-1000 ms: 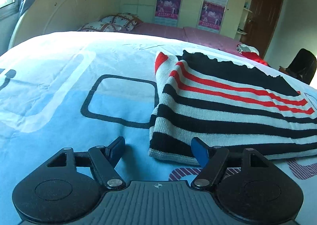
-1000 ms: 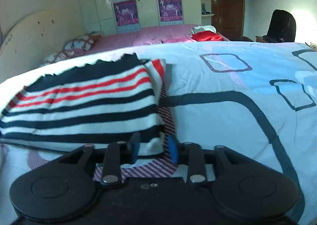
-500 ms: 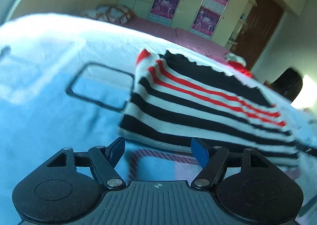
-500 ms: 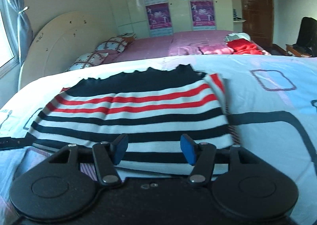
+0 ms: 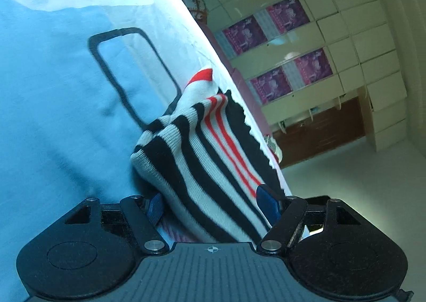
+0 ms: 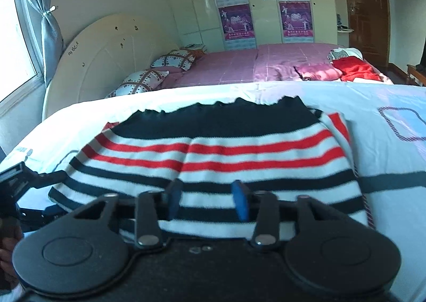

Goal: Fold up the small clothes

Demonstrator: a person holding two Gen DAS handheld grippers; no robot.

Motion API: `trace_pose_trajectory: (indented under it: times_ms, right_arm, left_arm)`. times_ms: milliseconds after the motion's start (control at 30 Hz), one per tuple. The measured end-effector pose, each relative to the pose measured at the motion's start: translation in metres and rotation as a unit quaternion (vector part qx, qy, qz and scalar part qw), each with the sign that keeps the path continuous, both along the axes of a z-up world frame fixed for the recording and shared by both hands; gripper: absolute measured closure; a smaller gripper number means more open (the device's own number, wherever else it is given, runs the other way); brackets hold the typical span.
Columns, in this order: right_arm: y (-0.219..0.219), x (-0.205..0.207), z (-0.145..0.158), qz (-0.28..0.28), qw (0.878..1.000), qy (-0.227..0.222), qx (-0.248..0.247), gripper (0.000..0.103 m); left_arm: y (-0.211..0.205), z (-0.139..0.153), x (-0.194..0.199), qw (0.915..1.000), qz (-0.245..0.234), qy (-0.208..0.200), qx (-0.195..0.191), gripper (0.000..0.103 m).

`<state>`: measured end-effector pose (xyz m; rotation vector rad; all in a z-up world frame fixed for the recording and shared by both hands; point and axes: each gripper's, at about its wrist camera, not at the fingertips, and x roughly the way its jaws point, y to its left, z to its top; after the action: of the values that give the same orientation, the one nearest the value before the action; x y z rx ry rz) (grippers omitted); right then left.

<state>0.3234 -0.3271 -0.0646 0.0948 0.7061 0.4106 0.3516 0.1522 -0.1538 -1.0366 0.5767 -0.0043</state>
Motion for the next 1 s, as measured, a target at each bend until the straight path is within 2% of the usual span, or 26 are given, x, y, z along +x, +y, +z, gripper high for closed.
trace_pose_trajectory:
  times_ms: [67,333,367,467,500,567,667,733,900,1000]
  right_arm:
    - [0.005,0.007,-0.001,0.004,1.000,-0.001,-0.003,0.079]
    - [0.023,0.034,-0.010,0.028,1.000,0.001,-0.008,0.084]
    - [0.026,0.038,-0.010,0.029,1.000,0.001,-0.008,0.084]
    - [0.035,0.047,-0.013,0.032,0.999,0.004,-0.005,0.089]
    - [0.038,0.048,-0.015,0.035,0.999,0.007,-0.003,0.093]
    - [0.044,0.049,-0.019,0.048,0.999,0.014,0.002,0.099]
    - [0.054,0.048,-0.026,0.048,0.999,0.014,-0.023,0.100]
    - [0.055,0.054,-0.037,0.043,0.998,0.038,-0.026,0.102]
    - [0.047,0.052,-0.045,0.042,0.998,0.035,-0.011,0.103]
    - [0.046,0.050,-0.048,0.042,0.999,0.028,-0.009,0.103]
  left_arm:
    - [0.000,-0.001,0.010,1.0000,0.003,-0.005,0.005,0.034]
    - [0.010,-0.007,0.048,0.9997,0.007,-0.022,0.001,0.047]
    - [0.010,-0.009,0.052,0.9997,0.012,-0.021,-0.002,0.054]
    - [0.018,-0.022,0.052,0.9991,0.031,-0.011,-0.026,0.084]
    - [0.021,-0.026,0.053,0.9985,0.034,-0.019,-0.039,0.084]
    - [0.021,-0.027,0.055,0.9985,0.029,-0.027,-0.039,0.085]
    - [0.021,-0.027,0.059,0.9981,0.027,-0.035,-0.042,0.087]
    - [0.020,-0.028,0.060,0.9977,0.027,-0.044,-0.043,0.087]
    - [0.021,-0.034,0.068,0.9971,0.023,-0.047,-0.056,0.086]
    - [0.023,-0.030,0.067,0.9980,0.018,-0.043,-0.042,0.087]
